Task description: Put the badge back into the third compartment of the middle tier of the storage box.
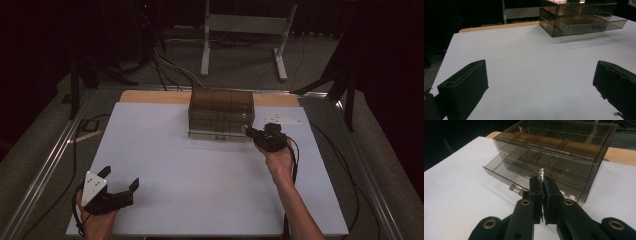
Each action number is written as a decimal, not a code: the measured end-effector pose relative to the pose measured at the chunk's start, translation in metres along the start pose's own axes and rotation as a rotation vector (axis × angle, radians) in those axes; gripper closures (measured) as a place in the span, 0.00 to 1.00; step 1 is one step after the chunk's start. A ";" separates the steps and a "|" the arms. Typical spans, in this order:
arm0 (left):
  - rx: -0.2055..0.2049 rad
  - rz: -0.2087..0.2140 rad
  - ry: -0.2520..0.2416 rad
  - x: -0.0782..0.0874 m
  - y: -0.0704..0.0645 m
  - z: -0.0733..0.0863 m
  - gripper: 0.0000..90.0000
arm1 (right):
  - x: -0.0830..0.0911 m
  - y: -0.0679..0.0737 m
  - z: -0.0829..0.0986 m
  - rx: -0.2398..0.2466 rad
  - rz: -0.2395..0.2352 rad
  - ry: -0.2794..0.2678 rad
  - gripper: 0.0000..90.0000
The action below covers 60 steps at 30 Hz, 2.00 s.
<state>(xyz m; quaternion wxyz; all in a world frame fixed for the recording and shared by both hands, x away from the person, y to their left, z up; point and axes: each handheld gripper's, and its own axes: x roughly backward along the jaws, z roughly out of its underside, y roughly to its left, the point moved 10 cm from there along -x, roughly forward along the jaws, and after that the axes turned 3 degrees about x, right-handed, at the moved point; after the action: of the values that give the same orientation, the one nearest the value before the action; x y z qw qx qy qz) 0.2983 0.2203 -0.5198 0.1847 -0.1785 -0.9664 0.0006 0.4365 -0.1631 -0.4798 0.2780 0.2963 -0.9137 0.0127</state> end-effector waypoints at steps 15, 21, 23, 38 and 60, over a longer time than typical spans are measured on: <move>0.000 0.001 0.000 0.000 0.000 0.000 0.01 | -0.009 -0.004 -0.008 -0.019 0.007 -0.001 0.97; -0.001 0.002 0.000 0.000 0.000 0.000 0.01 | -0.015 -0.005 -0.009 -0.028 0.003 -0.003 0.97; 0.000 0.003 0.000 0.000 0.000 0.000 0.01 | -0.017 -0.006 -0.009 -0.031 0.004 -0.002 0.97; -0.004 0.004 0.003 -0.001 -0.001 0.001 0.01 | -0.030 -0.017 -0.002 -0.060 0.007 0.032 0.97; -0.011 0.011 0.007 -0.002 -0.004 0.001 0.01 | -0.048 -0.019 0.011 -0.082 0.001 0.099 0.97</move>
<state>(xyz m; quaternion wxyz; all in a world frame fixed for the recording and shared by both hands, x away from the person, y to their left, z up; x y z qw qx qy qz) 0.2987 0.2158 -0.5214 0.1871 -0.1848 -0.9648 -0.0046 0.4740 -0.1554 -0.5165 0.3347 0.2831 -0.8987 -0.0099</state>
